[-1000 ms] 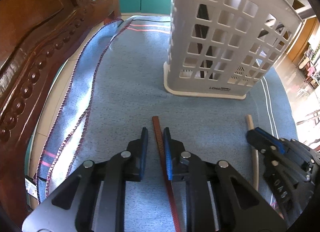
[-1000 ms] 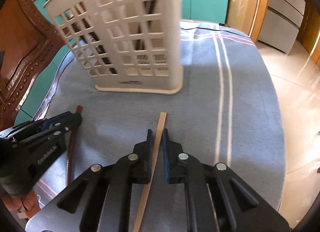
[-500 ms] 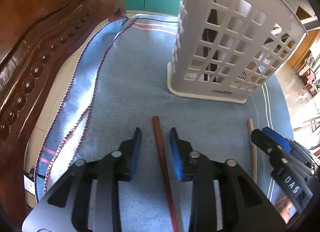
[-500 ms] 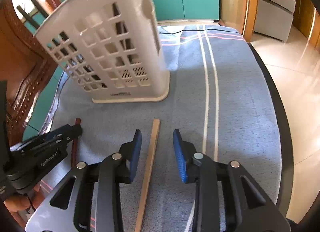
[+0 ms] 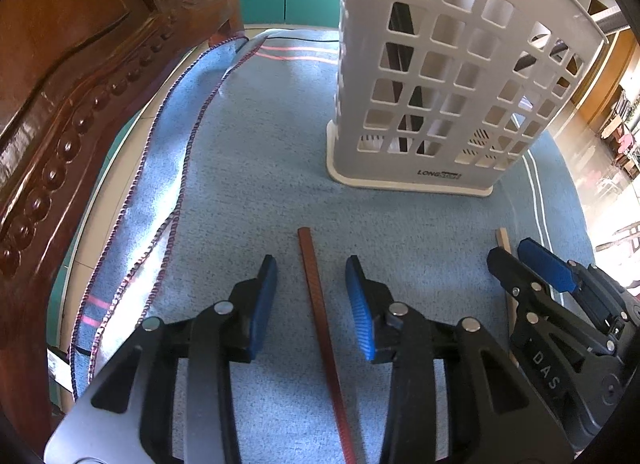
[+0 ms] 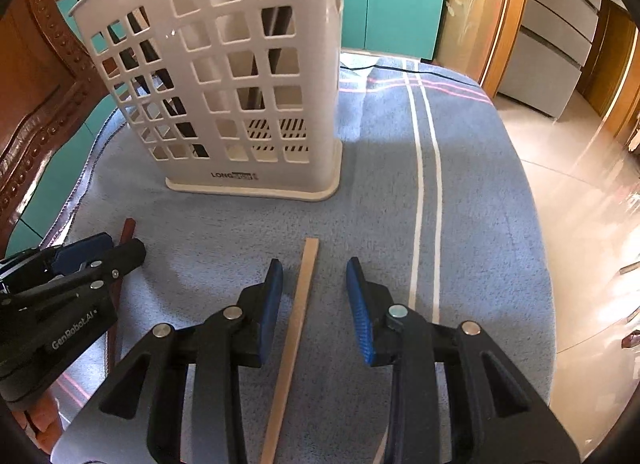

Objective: Organize utensils
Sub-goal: 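Close the right tool on the light wooden chopstick while the left tool holds the red-brown one, then lift both chopsticks into the white basket and open both tools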

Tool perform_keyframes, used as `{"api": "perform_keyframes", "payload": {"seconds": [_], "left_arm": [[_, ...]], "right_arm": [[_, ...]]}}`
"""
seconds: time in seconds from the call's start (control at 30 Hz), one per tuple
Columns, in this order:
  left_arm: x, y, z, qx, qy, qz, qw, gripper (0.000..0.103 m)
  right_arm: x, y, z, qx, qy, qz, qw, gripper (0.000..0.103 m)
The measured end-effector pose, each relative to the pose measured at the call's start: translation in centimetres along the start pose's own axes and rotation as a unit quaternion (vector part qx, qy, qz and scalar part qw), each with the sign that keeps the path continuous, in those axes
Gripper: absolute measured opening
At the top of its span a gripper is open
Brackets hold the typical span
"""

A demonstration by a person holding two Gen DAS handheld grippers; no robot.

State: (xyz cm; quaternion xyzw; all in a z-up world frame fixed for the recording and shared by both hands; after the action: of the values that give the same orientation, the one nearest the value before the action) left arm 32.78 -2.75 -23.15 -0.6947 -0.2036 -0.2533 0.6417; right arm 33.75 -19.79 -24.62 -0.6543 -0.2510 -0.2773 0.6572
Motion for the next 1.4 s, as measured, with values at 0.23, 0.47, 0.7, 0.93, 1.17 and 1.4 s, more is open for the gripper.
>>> {"api": "perform_keyframes", "payload": {"seconds": [0.23, 0.47, 0.7, 0.93, 1.17, 1.4], "left_arm": [[-0.4, -0.6, -0.6, 0.004, 0.012, -0.004, 0.9999, 0.034], [0.0, -1.1, -0.6, -0.009, 0.002, -0.014, 0.9999, 0.007], [2.3, -5.7, -0.2, -0.033, -0.026, -0.076, 0.9962, 0.007], [5.0, -13.2, 0.9, -0.117, -0.084, -0.152, 0.9779, 0.007], [9.9, -24.6, 3.0, -0.15, -0.109, -0.297, 0.9366, 0.007], [15.8, -32.2, 4.6, -0.195, -0.156, -0.392, 0.8857, 0.007]], "right_arm": [[0.0, -0.1, -0.2, -0.004, -0.004, -0.001, 1.0, 0.026], [0.0, -0.5, -0.7, 0.021, 0.024, 0.003, 0.999, 0.007], [2.0, -4.8, -1.4, 0.051, 0.038, -0.054, 0.997, 0.007], [4.3, -13.4, -3.1, 0.094, 0.069, -0.138, 0.983, 0.007], [8.3, -21.3, -4.1, 0.132, 0.093, -0.218, 0.963, 0.007], [17.0, -26.7, -3.8, 0.153, 0.087, -0.315, 0.933, 0.007]]}}
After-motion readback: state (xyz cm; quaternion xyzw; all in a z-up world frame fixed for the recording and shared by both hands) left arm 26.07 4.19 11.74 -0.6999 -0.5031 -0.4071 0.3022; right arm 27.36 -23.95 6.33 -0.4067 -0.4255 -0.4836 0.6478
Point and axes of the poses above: each gripper's, at about its wrist camera, not at the fingertips, and y roughly the way its jaws point, z to its left, x to its top, the point moved 8 cm from there along y, roughly the way its jaws point, and after that the axes turned 8 degrees about -z, right-handed, at the moved point
